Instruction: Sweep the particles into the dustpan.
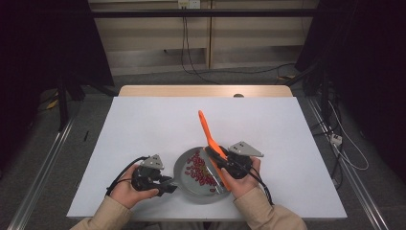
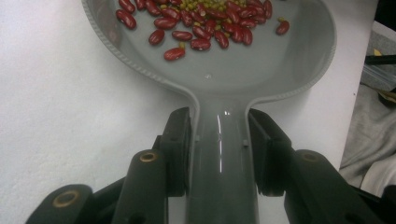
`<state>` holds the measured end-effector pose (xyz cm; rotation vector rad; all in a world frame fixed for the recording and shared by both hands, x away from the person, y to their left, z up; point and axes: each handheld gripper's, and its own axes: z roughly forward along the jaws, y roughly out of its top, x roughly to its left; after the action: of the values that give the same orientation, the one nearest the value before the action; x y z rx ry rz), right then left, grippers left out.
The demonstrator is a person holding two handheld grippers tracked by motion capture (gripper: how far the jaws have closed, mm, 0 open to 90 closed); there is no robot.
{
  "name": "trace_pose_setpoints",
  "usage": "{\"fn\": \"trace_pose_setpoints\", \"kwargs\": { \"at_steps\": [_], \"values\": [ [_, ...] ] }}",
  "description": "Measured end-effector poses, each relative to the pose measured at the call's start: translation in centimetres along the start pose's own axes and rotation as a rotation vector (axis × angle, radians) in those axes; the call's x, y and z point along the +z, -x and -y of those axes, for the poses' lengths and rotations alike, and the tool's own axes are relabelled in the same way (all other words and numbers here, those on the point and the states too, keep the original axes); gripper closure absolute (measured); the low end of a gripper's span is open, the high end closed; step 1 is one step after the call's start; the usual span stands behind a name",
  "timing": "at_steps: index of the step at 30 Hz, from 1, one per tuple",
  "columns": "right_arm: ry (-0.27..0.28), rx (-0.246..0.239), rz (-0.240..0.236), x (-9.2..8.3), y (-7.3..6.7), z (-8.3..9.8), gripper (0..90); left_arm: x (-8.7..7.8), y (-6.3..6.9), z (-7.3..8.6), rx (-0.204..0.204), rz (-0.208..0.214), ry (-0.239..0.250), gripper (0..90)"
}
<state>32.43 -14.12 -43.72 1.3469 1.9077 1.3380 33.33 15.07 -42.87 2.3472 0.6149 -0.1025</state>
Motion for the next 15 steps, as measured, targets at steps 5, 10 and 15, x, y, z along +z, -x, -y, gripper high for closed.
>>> {"fn": "trace_pose_setpoints", "kwargs": {
  "at_steps": [5, 10, 15],
  "values": [
    [0.009, 0.002, -0.061, 0.4, -1.6, -0.5, 71.0, 0.4, -0.1, -0.4, -0.011, -0.023, 0.009, 62.4],
    [0.040, 0.005, -0.040, 0.1, -0.7, -1.4, 71.0, 0.4, -0.1, -0.3, -0.013, -0.007, 0.029, 56.5],
    [0.043, -0.001, -0.004, -0.4, 1.1, -2.0, 71.0, 1.0, 0.2, -0.8, 0.025, -0.041, -0.006, 59.3]
  ]
}}
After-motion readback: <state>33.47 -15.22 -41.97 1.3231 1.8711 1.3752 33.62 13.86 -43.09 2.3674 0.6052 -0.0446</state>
